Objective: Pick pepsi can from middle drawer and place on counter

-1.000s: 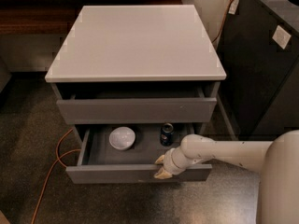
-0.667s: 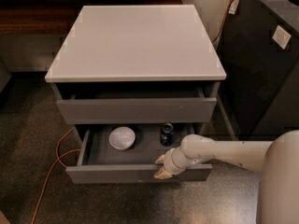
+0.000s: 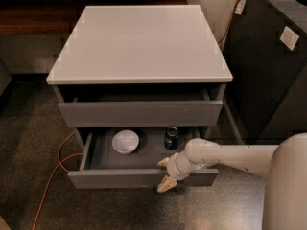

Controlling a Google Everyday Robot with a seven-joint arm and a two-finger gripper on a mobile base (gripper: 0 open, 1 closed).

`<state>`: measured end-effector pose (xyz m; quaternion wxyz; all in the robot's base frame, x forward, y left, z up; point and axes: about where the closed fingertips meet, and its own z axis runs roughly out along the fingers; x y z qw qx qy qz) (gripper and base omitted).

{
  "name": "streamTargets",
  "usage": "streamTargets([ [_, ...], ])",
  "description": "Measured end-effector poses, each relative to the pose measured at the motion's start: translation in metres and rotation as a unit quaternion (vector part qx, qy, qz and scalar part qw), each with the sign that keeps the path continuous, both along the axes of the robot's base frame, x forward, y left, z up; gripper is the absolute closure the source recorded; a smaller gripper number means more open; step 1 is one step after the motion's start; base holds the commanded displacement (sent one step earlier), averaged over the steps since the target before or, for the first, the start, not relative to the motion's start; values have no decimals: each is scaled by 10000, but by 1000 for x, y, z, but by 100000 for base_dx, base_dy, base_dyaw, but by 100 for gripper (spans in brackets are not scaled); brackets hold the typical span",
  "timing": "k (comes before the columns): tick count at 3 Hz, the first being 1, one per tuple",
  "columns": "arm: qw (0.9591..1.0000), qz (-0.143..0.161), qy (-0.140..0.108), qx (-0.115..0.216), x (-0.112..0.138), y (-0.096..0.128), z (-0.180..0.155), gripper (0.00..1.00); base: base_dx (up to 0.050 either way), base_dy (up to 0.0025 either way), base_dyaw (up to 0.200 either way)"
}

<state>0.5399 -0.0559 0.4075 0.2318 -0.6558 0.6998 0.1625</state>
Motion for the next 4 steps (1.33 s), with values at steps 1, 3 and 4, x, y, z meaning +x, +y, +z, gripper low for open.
streamTargets([
  [1,10000,6,8,2,-1,1,-1,0,0,0,0],
  [3,10000,-69,36,-15,-1,9,10,45,0,0,0],
  [4,9999,-80,-43,44,-9,13,24,69,0,0,0],
])
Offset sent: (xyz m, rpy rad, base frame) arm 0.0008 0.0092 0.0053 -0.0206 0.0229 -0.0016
